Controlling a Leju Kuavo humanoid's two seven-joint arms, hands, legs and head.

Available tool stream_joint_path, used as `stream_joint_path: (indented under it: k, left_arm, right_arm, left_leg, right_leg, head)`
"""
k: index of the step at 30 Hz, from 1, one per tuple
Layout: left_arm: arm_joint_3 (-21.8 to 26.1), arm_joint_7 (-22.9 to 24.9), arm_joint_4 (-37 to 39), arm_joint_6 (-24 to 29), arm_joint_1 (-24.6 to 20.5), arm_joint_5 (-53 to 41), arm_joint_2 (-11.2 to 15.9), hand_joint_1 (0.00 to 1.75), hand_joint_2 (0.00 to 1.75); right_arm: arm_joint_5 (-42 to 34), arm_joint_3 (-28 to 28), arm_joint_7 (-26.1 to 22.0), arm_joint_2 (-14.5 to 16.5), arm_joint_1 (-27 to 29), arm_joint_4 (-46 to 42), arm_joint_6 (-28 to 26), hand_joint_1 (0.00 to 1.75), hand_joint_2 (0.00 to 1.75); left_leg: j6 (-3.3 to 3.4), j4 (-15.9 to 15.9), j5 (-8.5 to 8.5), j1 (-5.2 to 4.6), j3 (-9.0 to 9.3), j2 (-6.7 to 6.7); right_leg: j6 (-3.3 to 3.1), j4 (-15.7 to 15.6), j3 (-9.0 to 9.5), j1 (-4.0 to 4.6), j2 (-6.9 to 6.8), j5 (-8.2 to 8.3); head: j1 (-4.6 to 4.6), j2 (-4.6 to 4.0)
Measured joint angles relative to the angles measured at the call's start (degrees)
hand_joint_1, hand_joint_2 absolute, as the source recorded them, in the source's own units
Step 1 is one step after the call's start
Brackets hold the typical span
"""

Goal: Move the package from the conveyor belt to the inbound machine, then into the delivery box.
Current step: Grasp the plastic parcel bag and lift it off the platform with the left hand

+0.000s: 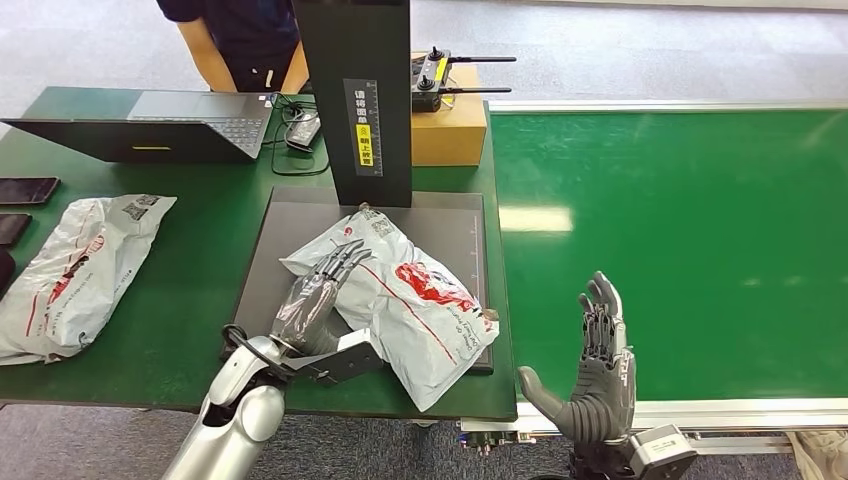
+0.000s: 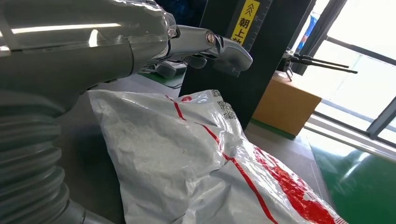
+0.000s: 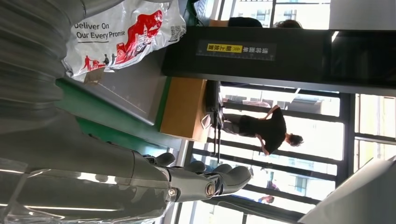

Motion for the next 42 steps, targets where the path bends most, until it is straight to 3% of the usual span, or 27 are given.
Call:
stream_joint_path:
  k: [6,14,26,27,30,31,37,42]
  left_arm:
    - [-1.6,0.3,2.6,-0.5,-2.3,-1.0,0.6,0.0,1.75]
    - [-7.3,-0.2,20.2,1.0,-13.7,-1.7,1.9,0.0,1.75]
    - [-9.2,1.5,34.1,1.7,-21.4,-1.0,2.6,0.0,1.75]
    - [-9.3,1.5,34.9,1.7,-22.0,-1.0,2.5,0.08,1.75]
    - [-9.5,1.5,36.8,1.9,-23.0,-0.7,2.5,1.39,1.75]
    - [-9.5,1.5,37.2,2.2,-23.1,-0.6,2.5,1.75,1.75]
    - [-8.8,1.6,36.6,7.2,-19.9,1.5,3.5,1.75,1.75]
    - [-6.4,-0.5,31.2,13.9,-15.7,3.4,4.5,1.75,1.75]
  right_arm:
    - [-0.4,-0.6,0.0,0.5,-0.6,0.5,0.7,0.0,1.75]
    - [-2.8,-1.3,0.0,0.7,-1.4,1.7,-0.8,0.0,1.75]
    - [-4.3,0.0,0.0,-0.2,-1.0,3.3,-1.5,0.0,1.75]
    - [-4.3,0.3,0.0,-0.3,-1.0,3.6,-1.8,0.0,1.75]
    - [-4.6,1.2,0.0,-1.0,-1.1,4.5,-2.3,0.0,1.75]
    - [-4.8,1.5,0.0,-1.3,-1.0,4.7,-2.1,0.0,1.75]
    - [-4.9,3.2,0.0,-2.6,-1.2,6.1,0.8,0.0,1.75]
    - [-4.2,3.3,0.0,-2.6,-1.7,7.1,1.2,0.0,1.75]
  left_leg:
    - [-0.01,0.0,0.03,0.0,0.01,-0.01]
    - [-0.05,0.0,0.14,0.0,0.01,-0.01]
    - [-0.09,0.0,0.19,0.0,0.12,0.04]
    - [-0.09,0.0,0.21,0.0,0.14,0.04]
    - [-0.09,0.0,0.27,0.0,0.21,0.04]
    - [-0.1,-0.1,0.28,0.0,0.24,0.04]
    - [-0.13,-0.1,0.29,0.0,0.4,0.06]
    - [-0.14,-0.1,0.3,0.0,0.38,0.06]
  right_leg:
    - [0.01,0.0,0.01,0.0,-0.01,0.02]
    - [-0.01,0.0,0.01,0.0,0.0,0.13]
    - [-0.07,0.0,0.09,0.0,0.01,0.16]
    - [-0.07,0.0,0.12,0.0,0.0,0.17]
    - [-0.1,0.0,0.2,0.01,0.0,0.2]
    - [-0.11,0.0,0.23,0.01,0.0,0.21]
    - [-0.13,0.1,0.35,0.01,0.04,0.2]
    - [-0.13,0.1,0.29,0.01,0.04,0.2]
  head:
    - [0.0,0.0]
    - [-0.01,0.0]
    - [0.0,0.0]
    - [-0.01,0.0]
    - [0.0,0.0]
    - [0.0,0.0]
    - [0.01,0.0]
    - [-0.01,0.0]
